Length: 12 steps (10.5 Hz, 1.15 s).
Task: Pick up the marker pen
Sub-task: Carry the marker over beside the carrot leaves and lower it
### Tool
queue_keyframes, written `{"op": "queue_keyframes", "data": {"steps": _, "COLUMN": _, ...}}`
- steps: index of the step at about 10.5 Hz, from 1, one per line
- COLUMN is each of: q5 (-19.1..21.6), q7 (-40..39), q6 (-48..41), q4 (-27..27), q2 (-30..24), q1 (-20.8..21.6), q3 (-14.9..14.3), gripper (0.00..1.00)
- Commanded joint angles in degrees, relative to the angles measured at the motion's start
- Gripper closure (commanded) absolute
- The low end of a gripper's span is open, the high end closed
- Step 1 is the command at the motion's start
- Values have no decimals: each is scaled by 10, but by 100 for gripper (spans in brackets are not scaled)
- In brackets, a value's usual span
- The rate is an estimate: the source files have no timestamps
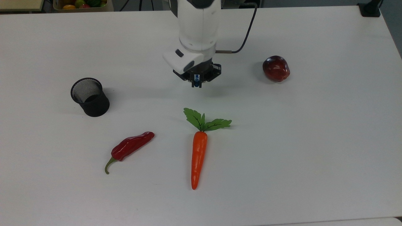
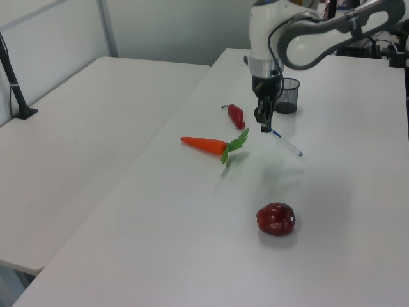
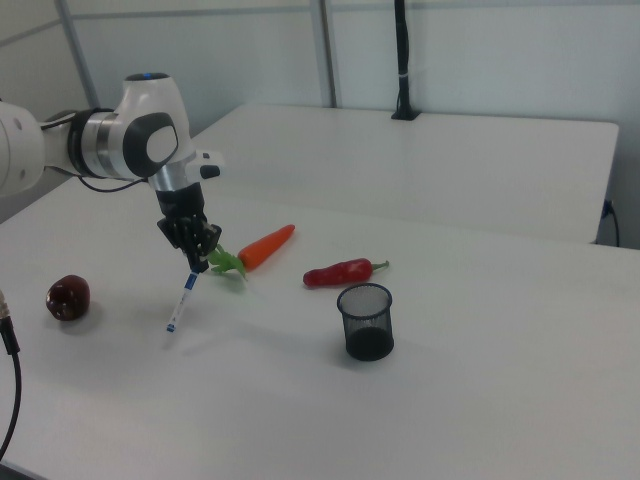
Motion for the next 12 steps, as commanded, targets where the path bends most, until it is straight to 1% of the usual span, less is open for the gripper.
{"op": "queue_keyframes", "data": {"steps": 1, "q5": -3, "q7": 2, "q6": -3, "q4": -8, "q2": 14, "q1": 11, "q3": 0, "gripper": 91}}
{"op": "queue_keyframes", "data": {"steps": 2, "q5": -3, "q7": 2, "q6": -1, "q4": -7, "q2": 16, "q1": 11, "q3": 0, "gripper": 91}}
{"op": "queue_keyframes", "data": {"steps": 3, "q5": -3, "q7": 2, "q6": -1, "q4": -8, "q2": 17, "q1": 11, "q3": 0, "gripper": 89}}
{"op": "queue_keyframes", "data": {"steps": 4, "q5": -3, "q7": 2, "q6": -2, "q4": -7, "q2": 17, "q1": 10, "q3": 0, "gripper": 85}}
{"op": "queue_keyframes", "data": {"steps": 5, "q5": -4, "q7": 2, "q6": -3, "q4": -6, "q2": 17, "q1": 10, "q3": 0, "gripper": 79}}
{"op": "queue_keyframes", "data": {"steps": 6, "q5": -7, "q7": 2, "q6": -4, "q4": -4, "q2": 17, "q1": 10, "q3": 0, "gripper": 64}}
{"op": "queue_keyframes", "data": {"steps": 7, "q5": -9, "q7": 2, "q6": -4, "q4": -4, "q2": 17, "q1": 10, "q3": 0, "gripper": 23}}
{"op": "queue_keyframes", "data": {"steps": 8, "q5": -14, "q7": 0, "q6": -5, "q4": -3, "q2": 16, "q1": 10, "q3": -1, "gripper": 18}}
{"op": "queue_keyframes", "data": {"steps": 9, "q5": -21, "q7": 2, "q6": -5, "q4": -3, "q2": 16, "q1": 10, "q3": -1, "gripper": 0}}
{"op": "queue_keyframes", "data": {"steps": 12, "q5": -27, "q7": -2, "q6": -5, "q4": -2, "q2": 1, "q1": 12, "q3": 0, "gripper": 0}}
